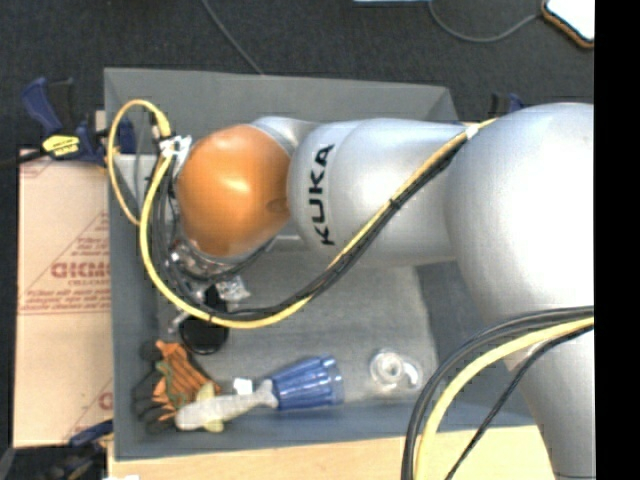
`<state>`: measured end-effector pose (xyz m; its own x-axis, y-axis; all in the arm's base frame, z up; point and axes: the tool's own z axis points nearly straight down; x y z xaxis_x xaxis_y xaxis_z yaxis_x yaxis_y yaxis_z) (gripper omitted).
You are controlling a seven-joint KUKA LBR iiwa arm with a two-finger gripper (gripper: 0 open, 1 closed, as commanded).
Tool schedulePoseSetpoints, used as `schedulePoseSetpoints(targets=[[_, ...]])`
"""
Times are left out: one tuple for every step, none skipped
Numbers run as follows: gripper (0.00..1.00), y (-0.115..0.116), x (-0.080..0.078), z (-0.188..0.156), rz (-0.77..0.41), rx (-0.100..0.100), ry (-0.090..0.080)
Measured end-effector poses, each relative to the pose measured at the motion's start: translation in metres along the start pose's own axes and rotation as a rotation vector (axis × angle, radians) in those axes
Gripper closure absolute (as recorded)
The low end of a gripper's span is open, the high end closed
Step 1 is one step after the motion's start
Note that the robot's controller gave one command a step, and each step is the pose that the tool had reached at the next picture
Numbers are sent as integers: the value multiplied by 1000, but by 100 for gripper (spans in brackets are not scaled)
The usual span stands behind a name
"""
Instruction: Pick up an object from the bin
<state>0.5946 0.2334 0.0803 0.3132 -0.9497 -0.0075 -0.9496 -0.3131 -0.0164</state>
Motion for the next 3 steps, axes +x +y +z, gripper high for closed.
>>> schedulePoseSetpoints(targets=[[100, 0, 0, -7, 14, 1, -3], [100, 0, 0, -28, 12, 0, -3], [100, 0, 0, -79, 16, -5, -4]])
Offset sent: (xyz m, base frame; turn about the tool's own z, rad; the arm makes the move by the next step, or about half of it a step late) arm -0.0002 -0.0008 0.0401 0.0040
